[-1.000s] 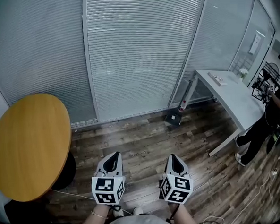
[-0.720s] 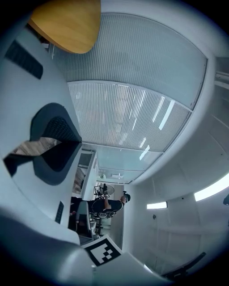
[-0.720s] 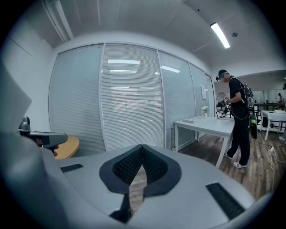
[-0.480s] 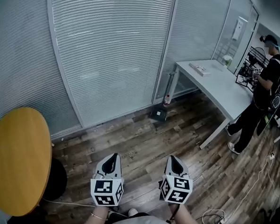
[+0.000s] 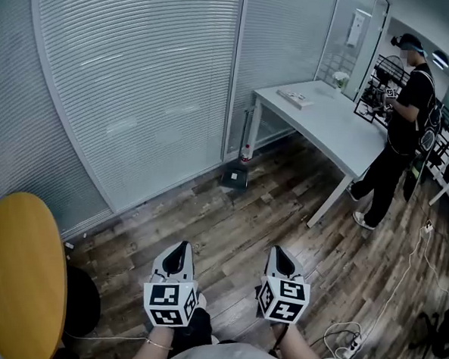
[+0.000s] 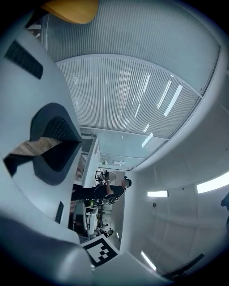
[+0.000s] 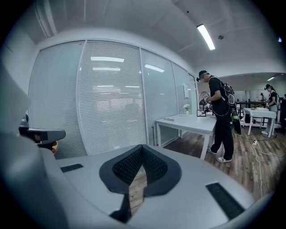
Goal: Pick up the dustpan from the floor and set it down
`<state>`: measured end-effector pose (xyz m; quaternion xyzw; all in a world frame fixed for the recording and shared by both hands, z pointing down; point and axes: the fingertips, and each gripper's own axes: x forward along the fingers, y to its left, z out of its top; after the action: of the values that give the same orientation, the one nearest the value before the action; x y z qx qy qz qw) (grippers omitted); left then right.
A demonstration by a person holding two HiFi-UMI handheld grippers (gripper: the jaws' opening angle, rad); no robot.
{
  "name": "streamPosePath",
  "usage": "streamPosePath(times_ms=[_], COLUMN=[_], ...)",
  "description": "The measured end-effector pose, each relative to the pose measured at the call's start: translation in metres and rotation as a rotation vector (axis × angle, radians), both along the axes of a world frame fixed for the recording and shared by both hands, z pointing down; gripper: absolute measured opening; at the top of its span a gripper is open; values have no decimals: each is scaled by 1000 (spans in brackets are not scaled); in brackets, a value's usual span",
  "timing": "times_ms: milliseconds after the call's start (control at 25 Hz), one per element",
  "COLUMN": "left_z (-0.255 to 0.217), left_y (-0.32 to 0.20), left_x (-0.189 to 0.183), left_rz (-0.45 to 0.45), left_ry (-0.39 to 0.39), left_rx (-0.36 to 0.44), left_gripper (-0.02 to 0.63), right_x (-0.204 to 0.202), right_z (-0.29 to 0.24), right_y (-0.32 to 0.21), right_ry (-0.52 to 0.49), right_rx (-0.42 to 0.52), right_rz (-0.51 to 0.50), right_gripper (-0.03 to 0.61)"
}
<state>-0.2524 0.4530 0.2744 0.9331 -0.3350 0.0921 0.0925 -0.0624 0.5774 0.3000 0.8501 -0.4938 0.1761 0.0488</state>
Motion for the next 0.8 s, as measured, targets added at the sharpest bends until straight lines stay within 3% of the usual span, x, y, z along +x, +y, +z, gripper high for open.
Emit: streamPosePath(times_ms=[320,800], left_z=[7,14], left_y=[-40,-158], left_x=[40,123], left_rz=[48,65], left_ry=[12,42], left_rx=[2,-16], left_gripper=[18,18], right_x=[40,108], right_z=[11,15], right_y=[-30,-140], right_ry=[-12,8], right_rx=[-2,-25], right_rz=[59,54], right_gripper=[32,32])
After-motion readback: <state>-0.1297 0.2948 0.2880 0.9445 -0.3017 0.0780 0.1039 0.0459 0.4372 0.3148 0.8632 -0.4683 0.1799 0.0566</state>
